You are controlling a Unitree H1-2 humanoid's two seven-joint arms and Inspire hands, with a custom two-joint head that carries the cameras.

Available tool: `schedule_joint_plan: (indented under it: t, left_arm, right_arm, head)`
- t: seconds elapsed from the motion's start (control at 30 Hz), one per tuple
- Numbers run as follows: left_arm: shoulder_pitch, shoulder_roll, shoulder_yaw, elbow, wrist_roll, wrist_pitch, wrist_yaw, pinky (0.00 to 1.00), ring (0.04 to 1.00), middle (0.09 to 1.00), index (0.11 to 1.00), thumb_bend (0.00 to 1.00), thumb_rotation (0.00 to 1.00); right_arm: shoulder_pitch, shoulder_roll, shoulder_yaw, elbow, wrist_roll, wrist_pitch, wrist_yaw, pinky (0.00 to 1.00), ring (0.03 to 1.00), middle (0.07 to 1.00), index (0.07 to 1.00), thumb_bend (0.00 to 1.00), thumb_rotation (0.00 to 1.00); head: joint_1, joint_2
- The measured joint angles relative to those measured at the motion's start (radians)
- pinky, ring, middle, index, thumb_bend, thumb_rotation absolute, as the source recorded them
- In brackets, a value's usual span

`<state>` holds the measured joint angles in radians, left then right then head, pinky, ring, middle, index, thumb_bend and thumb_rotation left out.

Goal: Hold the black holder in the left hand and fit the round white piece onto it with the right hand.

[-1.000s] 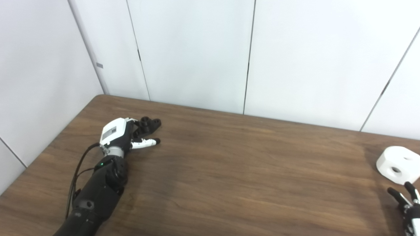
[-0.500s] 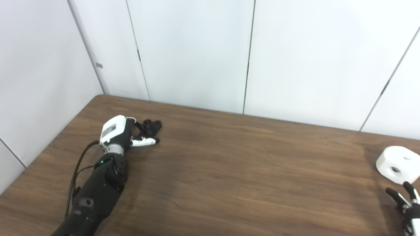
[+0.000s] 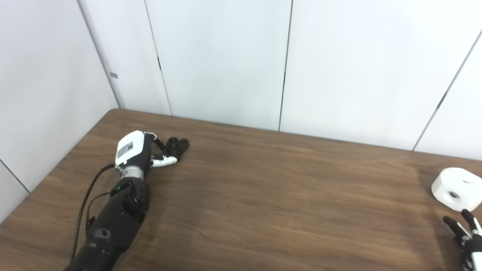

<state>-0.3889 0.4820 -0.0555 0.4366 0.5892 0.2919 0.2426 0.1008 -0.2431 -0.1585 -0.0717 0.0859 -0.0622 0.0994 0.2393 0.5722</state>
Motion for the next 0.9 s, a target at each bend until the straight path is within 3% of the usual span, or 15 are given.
schedule_joint_plan:
  t: [0.23,0.6,0.9]
  left_arm:
    - [0.019,0.003,-0.013,-0.056,0.0,0.007,-0.03,0.79,0.857,0.746,0.485,0.52,0.04]
    - [0.113,-0.036,-0.02,-0.285,-0.058,0.031,-0.176,0.83,0.876,0.772,0.486,0.52,0.05]
    - [0.196,-0.08,-0.124,-0.514,-0.055,0.05,-0.304,0.88,0.856,0.766,0.486,0.52,0.05]
  right_arm:
    - [0.004,0.009,0.0,-0.009,0.001,0.005,-0.002,1.0,0.949,0.884,0.961,0.62,0.99]
    - [0.006,0.018,0.012,-0.022,-0.011,0.015,-0.022,1.0,0.922,0.875,0.95,0.59,0.99]
    - [0.006,0.029,0.028,-0.031,-0.036,0.017,-0.035,0.97,0.912,0.873,0.95,0.62,0.98]
  head:
    - [-0.011,0.005]
    - [-0.051,0.017]
    - [-0.106,0.034]
